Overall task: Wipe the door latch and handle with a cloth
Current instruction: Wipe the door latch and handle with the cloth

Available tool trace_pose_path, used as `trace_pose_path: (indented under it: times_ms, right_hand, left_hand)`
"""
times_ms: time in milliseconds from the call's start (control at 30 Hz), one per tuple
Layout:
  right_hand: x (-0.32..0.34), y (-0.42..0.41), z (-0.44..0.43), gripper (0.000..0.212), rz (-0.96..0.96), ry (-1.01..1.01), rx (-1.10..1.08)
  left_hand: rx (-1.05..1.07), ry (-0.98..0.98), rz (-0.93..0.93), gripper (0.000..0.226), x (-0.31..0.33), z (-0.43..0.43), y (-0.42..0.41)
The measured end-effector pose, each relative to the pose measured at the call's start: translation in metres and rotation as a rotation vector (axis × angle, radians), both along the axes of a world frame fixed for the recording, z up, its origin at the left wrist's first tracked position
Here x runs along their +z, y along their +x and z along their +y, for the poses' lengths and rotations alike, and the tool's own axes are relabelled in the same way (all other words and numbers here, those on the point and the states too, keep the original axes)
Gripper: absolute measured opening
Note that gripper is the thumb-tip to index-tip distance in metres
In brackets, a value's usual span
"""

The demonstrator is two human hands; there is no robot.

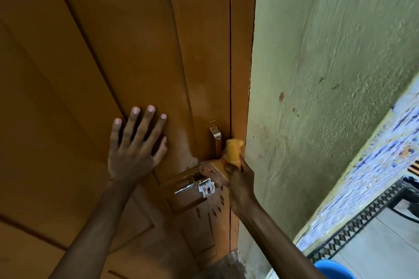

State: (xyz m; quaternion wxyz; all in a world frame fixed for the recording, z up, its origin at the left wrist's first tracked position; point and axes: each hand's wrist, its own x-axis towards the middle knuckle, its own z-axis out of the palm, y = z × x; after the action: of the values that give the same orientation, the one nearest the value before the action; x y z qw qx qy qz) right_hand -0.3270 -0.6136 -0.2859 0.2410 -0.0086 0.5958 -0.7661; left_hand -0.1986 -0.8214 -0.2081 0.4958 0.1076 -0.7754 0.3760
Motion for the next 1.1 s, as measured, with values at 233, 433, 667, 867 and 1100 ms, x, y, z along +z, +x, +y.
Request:
trace_pose_path:
  times_ms: [233,433,667,867,1100]
  right_hand:
    - [0.026,0.002,0.003,0.027,-0.41,-0.196,-0.054]
    - [0.028,0.0,0.003,0.025,-0.344,-0.082,-0.035]
    - [0.039,0.004,0.008,0.012,-0.27,-0.111,-0.023]
    - [0.036,0.001,-0.009,0.036,-0.215,0.111,-0.072]
    - [0.069,0.009,-0.002,0.014,0.064,0.025,-0.124]
  left_hand:
    - [0.021,-0.009,0.004,0.065,-0.001,-0.003,-0.002]
    - [0.024,0.003,-0.006,0.065,-0.002,-0.002,0.0]
    - [0.047,-0.006,-0.005,0.065,-0.004,-0.003,-0.002]
    - [0.06,-0.003,-0.012,0.067,-0.002,-0.004,-0.001]
    - [0.055,-0.001,-0.012,0.065,-0.003,-0.004,-0.002]
